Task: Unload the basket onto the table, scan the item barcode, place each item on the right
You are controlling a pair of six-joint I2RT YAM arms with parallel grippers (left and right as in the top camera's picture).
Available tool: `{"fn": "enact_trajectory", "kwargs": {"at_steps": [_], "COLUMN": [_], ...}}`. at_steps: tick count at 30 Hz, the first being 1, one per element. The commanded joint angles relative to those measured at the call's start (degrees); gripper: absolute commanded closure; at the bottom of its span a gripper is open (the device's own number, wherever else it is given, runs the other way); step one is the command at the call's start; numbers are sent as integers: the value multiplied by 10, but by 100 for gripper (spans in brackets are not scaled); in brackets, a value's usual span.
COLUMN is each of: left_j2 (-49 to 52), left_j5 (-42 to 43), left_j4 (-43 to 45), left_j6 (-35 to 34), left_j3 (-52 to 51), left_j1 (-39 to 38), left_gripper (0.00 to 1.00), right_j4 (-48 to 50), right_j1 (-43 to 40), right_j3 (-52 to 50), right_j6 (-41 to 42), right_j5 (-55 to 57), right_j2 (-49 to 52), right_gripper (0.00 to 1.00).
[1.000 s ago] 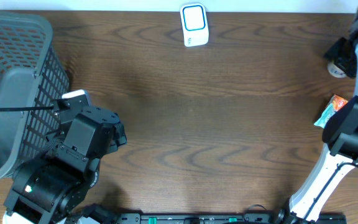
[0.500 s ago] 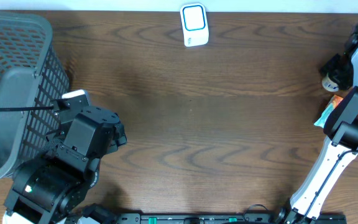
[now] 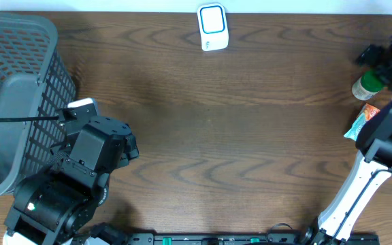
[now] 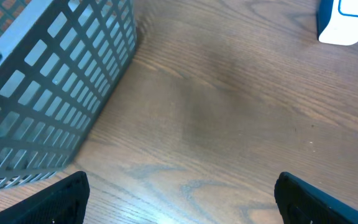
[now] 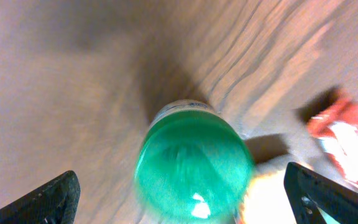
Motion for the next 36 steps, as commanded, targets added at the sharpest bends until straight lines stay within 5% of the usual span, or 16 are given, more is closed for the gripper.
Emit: {"fn": "enact_trajectory", "kwargs": {"at_steps": [1, 12, 23, 36], "left_j2": [0, 0, 0, 0], "left_j5": [-9, -9, -9, -9], "left_j4": [-2, -2, -2, -2], "left_j6": [3, 3, 3, 3], "left_j3": [3, 3, 3, 3], "left_j1": [2, 2, 2, 2], "left_gripper": [4, 5, 5, 5], "right_j4": [-17, -95, -266, -264], "right_j1": [6, 55, 57, 60], "right_j3": [31, 31, 31, 29], "right_j6": [-4, -82, -75, -176], "right_j5": [-19, -87, -114, -136], "right_j2": [-102, -301, -457, -562], "right_gripper": [1, 1, 1, 1]}}
